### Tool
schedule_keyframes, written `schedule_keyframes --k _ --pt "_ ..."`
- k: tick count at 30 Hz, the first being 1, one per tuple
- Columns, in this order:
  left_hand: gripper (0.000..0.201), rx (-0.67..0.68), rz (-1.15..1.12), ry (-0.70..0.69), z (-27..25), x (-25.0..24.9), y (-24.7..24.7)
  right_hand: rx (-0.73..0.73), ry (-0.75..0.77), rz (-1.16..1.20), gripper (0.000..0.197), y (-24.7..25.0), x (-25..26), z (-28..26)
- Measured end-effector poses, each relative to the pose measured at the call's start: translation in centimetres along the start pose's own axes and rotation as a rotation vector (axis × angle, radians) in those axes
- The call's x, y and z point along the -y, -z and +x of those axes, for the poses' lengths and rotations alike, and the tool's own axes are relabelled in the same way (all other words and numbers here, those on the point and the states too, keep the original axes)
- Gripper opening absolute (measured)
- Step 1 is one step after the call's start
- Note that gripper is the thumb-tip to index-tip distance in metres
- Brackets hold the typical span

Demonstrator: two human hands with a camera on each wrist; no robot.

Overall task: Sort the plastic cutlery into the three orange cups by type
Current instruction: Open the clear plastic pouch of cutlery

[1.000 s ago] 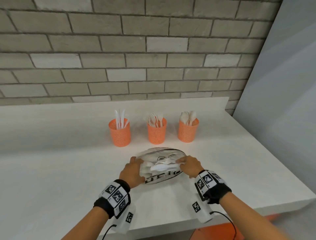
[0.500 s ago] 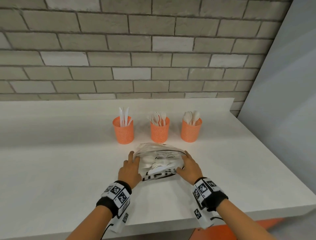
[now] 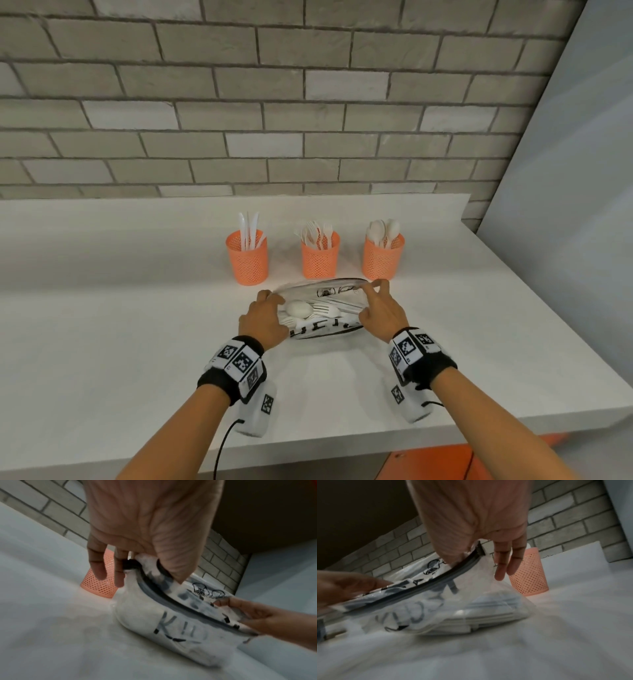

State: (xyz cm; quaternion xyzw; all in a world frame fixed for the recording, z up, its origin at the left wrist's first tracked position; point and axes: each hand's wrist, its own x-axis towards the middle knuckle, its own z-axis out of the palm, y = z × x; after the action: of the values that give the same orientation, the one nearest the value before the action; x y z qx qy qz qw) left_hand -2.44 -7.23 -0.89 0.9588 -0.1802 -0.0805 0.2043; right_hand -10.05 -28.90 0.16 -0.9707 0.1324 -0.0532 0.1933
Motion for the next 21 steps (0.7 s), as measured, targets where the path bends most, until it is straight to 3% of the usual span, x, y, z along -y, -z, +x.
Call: schedule_keyframes --k 4,8,11,15,17,19,21 --pt "0.048 -0.12 0.167 -0.142 -0.6 -0.4 0.0 -0.006 0.118 -0.092 0.044 0.1 -0.5 -0.1" --pt "0.048 -0.021 0.291 -0.311 -0.3 -1.4 0.1 0.063 0.223 -0.133 0.051 0.5 0.1 0.3" --pt "0.061 -0.032 0.228 -0.269 0.7 -1.8 1.3 0.079 0.215 -0.108 0.062 0.8 0.2 0.6" --pt "0.059 -0.056 0.07 -0.274 2.1 -1.8 2.4 0.094 0.21 -0.174 0.067 0.5 0.3 0.5" --pt "0.059 -0.039 0.046 -0.268 2.0 -1.4 2.2 0.031 0.187 -0.221 0.058 0.5 0.5 0.2" --pt "0.057 -0.012 0.049 -0.24 1.5 -0.7 1.9 -0.144 0.19 -0.347 0.044 0.2 1.1 -0.4" --pt "0.06 0.029 0.049 -0.2 0.8 0.0 1.7 -0.18 0.252 -0.422 0.035 0.1 2.3 -1.2"
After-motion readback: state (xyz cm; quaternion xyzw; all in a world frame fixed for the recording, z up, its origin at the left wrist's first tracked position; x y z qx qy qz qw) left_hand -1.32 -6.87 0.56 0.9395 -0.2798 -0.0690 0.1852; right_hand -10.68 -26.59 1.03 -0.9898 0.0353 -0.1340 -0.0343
